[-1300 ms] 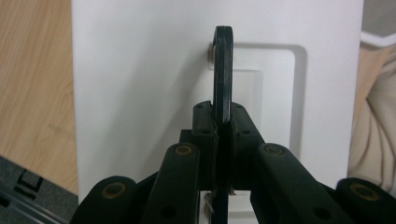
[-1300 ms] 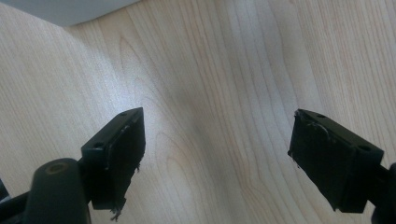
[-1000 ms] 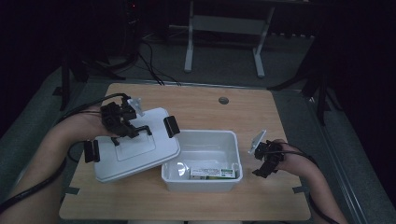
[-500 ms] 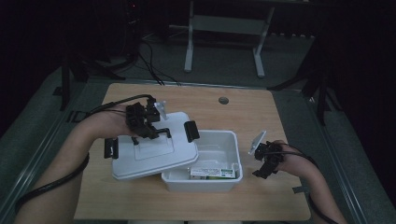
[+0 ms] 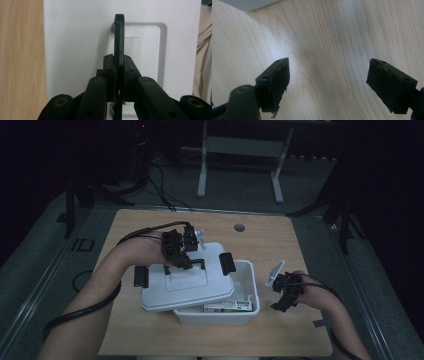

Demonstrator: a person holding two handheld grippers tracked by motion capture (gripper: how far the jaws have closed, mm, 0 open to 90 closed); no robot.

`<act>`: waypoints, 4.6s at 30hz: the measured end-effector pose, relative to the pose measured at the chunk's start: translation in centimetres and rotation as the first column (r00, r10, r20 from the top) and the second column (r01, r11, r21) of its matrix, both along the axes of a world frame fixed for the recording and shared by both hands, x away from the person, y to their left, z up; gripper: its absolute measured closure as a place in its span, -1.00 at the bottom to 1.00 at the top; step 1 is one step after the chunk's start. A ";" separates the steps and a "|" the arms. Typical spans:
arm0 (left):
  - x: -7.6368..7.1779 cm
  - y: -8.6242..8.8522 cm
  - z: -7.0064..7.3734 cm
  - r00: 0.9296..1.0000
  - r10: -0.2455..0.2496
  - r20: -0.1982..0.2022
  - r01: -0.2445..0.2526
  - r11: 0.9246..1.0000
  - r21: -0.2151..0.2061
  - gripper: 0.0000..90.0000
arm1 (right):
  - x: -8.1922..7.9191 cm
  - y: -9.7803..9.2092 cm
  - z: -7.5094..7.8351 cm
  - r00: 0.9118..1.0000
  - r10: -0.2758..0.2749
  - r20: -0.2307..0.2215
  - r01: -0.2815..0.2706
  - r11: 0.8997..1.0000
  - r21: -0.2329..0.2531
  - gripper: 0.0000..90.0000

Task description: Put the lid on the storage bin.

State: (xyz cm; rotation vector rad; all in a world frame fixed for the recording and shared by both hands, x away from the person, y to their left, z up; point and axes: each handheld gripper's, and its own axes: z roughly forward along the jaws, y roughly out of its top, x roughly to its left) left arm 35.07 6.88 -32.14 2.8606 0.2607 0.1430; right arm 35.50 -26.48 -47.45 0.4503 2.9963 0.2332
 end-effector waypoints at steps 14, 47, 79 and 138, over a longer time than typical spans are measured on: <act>0.1 -5.7 -0.1 0.995 -0.100 -0.001 0.100 0.995 -0.014 0.87 | -0.1 -0.4 -0.1 1.000 -0.014 -0.006 0.014 1.000 0.007 -0.60; 0.7 -8.9 -3.2 0.992 -0.122 -0.039 0.124 0.991 0.048 0.87 | -0.2 -1.0 -0.2 1.000 -0.014 0.008 0.014 0.999 0.029 -0.60; 2.2 -6.6 -4.2 1.000 0.026 0.010 -0.026 1.000 -0.003 -0.39 | -0.3 -0.5 -0.5 1.000 -0.003 -0.002 0.003 1.000 0.025 -0.60; -0.8 9.9 -6.1 0.978 0.204 0.053 -0.182 0.945 -0.272 -0.68 | -0.1 -0.6 -0.6 0.999 -0.041 0.009 0.041 0.998 0.053 -0.60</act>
